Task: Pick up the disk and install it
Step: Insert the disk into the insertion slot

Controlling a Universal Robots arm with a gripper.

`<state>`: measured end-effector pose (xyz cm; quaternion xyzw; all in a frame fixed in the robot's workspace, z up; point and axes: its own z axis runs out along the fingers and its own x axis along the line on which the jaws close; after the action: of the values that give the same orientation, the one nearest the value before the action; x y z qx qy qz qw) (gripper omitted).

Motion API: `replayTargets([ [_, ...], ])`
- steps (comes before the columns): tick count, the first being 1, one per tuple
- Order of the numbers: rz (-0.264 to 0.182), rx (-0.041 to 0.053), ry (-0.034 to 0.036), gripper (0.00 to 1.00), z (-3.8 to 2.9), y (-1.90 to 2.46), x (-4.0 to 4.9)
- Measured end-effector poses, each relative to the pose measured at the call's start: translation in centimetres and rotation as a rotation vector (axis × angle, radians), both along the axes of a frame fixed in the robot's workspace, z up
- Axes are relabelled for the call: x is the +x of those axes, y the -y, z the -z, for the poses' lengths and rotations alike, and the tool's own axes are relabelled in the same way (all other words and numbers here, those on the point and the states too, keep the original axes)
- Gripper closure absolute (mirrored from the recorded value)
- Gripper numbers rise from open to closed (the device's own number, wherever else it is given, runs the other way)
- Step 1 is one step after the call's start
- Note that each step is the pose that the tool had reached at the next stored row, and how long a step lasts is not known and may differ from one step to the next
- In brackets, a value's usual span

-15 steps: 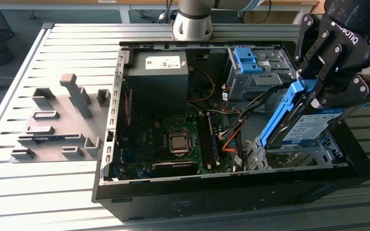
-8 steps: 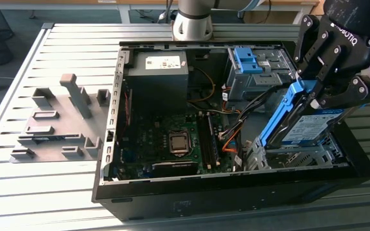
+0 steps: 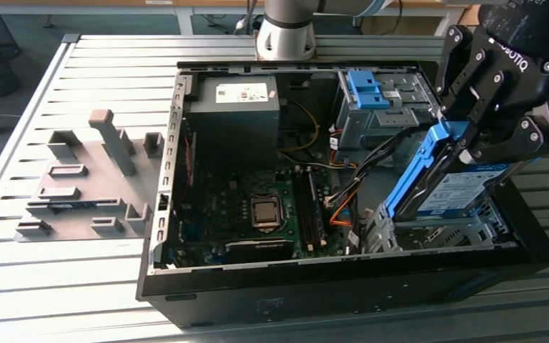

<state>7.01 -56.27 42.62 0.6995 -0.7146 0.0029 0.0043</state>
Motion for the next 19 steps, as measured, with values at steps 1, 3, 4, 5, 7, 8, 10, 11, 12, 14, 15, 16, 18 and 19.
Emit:
replayTargets([
  [1,0.0,0.0001,0.0,0.64,0.14,0.04,0.0],
  [3,0.0,0.0001,-0.0001,0.64,0.39,0.11,0.0],
  [4,0.0,0.0,0.0,0.64,0.48,0.14,0.0],
  [5,0.0,0.0,-0.0001,0.64,0.52,0.15,0.0],
  [7,0.0,-0.0001,-0.0001,0.64,0.52,0.15,0.0],
  [8,0.0,-0.0001,-0.0001,0.64,0.52,0.15,0.0],
  [10,0.0,0.0,-0.0001,0.62,0.53,0.15,0.0],
  [11,0.0,-0.0002,-0.0001,0.62,0.55,0.15,0.0],
  [12,0.0,0.0002,-0.0001,0.62,0.63,0.15,0.0],
  [14,0.0,0.0001,0.0,0.56,0.92,0.16,0.0],
  [15,0.0,0.0002,0.0,0.56,1.1,0.15,0.0],
  [16,0.0,0.0001,0.0,0.56,1.27,0.15,0.0],
  [18,0.0,0.0001,0.0,0.56,1.63,0.15,0.0],
  [19,0.0,0.0001,-0.0001,0.56,1.83,0.15,0.01],
])
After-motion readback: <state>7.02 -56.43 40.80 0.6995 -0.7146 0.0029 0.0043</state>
